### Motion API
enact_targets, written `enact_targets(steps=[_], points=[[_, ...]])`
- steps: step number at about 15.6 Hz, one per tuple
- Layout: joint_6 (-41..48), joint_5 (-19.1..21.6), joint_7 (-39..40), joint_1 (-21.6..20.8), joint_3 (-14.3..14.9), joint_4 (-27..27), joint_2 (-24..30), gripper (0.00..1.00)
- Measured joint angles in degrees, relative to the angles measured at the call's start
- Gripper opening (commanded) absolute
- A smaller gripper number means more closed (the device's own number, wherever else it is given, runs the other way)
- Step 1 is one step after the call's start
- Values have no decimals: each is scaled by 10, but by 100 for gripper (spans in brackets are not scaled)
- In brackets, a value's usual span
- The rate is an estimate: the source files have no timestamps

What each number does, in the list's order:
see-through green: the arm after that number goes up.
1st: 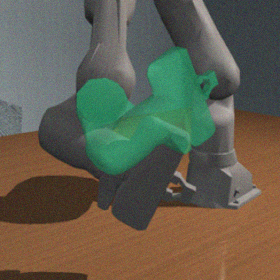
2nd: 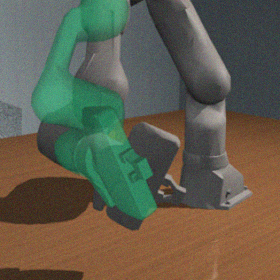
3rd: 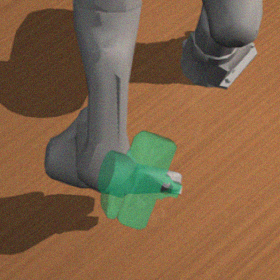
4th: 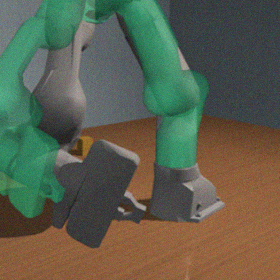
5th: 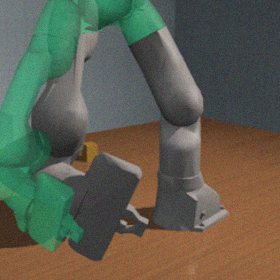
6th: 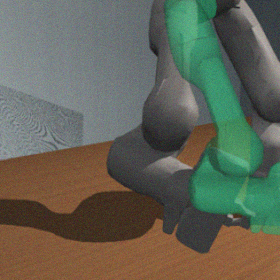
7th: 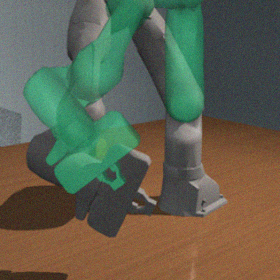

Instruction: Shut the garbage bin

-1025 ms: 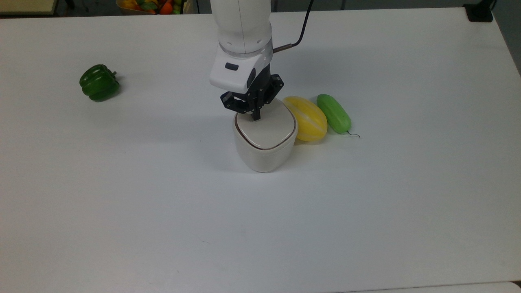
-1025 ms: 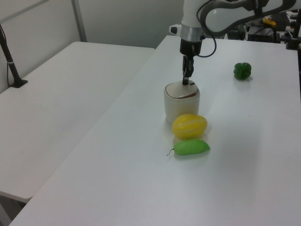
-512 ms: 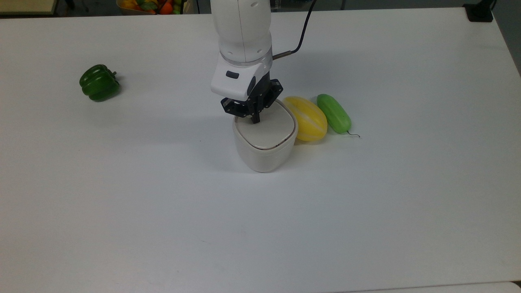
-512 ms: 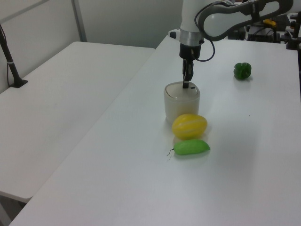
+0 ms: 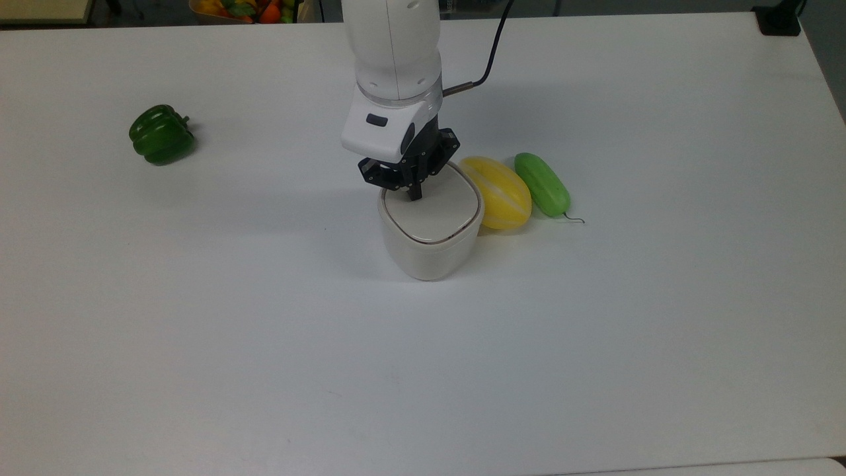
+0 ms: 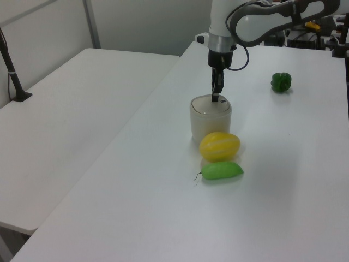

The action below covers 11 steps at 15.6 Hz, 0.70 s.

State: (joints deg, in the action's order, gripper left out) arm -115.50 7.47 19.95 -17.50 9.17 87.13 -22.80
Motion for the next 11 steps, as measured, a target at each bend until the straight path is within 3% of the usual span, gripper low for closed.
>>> enact_targets(steps=[6, 9, 10, 11], points=[[115, -18, -104, 2, 43, -18, 54, 61], [190, -52, -133, 16, 52, -18, 102, 71], [212, -59, -138, 23, 52, -18, 116, 81], [230, -62, -140, 32, 52, -19, 127, 100]])
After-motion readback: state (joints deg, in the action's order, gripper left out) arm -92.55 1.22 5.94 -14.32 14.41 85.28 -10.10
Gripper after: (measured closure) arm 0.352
